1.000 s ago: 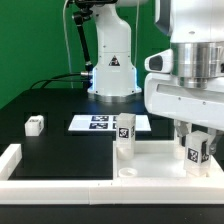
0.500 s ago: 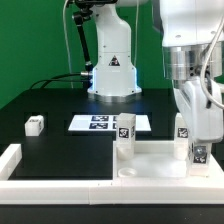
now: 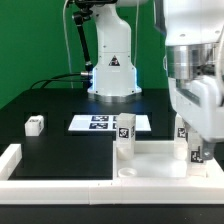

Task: Assemble square table

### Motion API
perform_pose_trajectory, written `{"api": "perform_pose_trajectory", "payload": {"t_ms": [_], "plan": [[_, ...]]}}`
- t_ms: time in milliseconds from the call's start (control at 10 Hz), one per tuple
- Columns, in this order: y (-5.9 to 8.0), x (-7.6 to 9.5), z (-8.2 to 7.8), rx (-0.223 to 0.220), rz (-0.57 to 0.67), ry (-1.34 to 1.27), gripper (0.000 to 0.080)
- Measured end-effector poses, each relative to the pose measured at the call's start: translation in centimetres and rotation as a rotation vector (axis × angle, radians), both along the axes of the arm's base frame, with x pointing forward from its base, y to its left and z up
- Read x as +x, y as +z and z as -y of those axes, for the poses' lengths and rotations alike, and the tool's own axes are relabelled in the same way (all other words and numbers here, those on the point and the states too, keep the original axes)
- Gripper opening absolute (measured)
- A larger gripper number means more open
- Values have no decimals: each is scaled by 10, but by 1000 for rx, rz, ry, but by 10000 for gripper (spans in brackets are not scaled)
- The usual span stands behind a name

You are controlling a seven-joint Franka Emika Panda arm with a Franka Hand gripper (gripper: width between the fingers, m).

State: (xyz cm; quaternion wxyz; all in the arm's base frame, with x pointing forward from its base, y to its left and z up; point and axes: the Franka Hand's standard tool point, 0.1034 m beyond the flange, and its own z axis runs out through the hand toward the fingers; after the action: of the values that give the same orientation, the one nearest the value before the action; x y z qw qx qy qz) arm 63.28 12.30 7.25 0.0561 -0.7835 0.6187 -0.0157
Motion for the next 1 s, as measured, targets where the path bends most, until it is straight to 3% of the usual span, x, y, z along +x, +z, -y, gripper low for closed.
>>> {"api": "perform_pose_trajectory", "payload": {"t_ms": [100, 500, 600, 800, 1000], "plan": [[0, -1, -4, -17, 7, 111, 636], [0, 0, 1, -49, 26, 413, 649], [-1, 1, 3, -88, 38, 641, 649], [-1, 1, 3, -126, 56, 941, 649], [-1, 1, 4, -125, 55, 927, 649]]}}
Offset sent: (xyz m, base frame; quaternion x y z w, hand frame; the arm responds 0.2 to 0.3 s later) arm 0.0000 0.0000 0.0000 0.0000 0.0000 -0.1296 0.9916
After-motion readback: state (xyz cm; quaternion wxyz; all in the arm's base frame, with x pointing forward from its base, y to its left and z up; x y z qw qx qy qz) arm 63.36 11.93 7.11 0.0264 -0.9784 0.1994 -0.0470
